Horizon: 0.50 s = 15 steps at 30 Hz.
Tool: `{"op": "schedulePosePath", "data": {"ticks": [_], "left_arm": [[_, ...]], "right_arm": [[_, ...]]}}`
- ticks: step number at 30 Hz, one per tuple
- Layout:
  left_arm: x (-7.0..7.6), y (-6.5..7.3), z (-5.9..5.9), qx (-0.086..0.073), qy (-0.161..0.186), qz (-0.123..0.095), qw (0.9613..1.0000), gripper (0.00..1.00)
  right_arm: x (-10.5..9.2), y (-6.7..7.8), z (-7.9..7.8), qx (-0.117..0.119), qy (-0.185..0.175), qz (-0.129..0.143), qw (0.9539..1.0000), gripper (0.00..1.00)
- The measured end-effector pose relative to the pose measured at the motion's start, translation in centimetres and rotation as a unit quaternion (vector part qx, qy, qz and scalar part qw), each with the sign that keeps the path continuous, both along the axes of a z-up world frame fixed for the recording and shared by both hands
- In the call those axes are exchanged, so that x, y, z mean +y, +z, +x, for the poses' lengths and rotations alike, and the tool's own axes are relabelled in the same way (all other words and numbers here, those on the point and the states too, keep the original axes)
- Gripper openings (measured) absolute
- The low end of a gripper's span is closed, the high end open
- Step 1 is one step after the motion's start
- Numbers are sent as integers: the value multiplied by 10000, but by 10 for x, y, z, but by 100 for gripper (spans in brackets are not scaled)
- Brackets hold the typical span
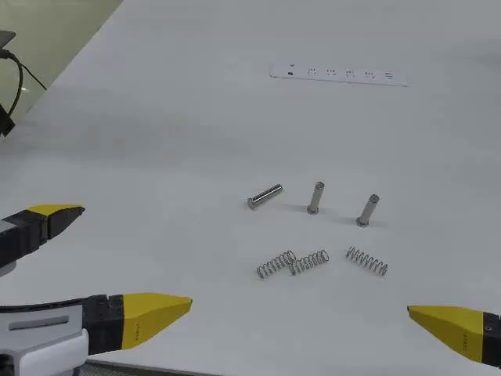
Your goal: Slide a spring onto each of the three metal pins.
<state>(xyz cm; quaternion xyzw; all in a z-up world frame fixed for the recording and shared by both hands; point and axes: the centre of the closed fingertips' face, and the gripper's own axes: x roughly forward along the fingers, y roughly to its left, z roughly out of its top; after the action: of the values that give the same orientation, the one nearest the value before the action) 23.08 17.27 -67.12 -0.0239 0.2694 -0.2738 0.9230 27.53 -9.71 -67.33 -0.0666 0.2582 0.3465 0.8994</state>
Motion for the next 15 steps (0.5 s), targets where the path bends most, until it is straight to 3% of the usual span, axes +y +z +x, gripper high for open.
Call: {"op": "schedulePosePath", "data": {"ticks": [15], "left_arm": [[-2, -4, -2, 88, -47, 38, 9999, 98]], "right_arm": [[-2, -3, -2, 40, -27, -60, 10000, 100]]}}
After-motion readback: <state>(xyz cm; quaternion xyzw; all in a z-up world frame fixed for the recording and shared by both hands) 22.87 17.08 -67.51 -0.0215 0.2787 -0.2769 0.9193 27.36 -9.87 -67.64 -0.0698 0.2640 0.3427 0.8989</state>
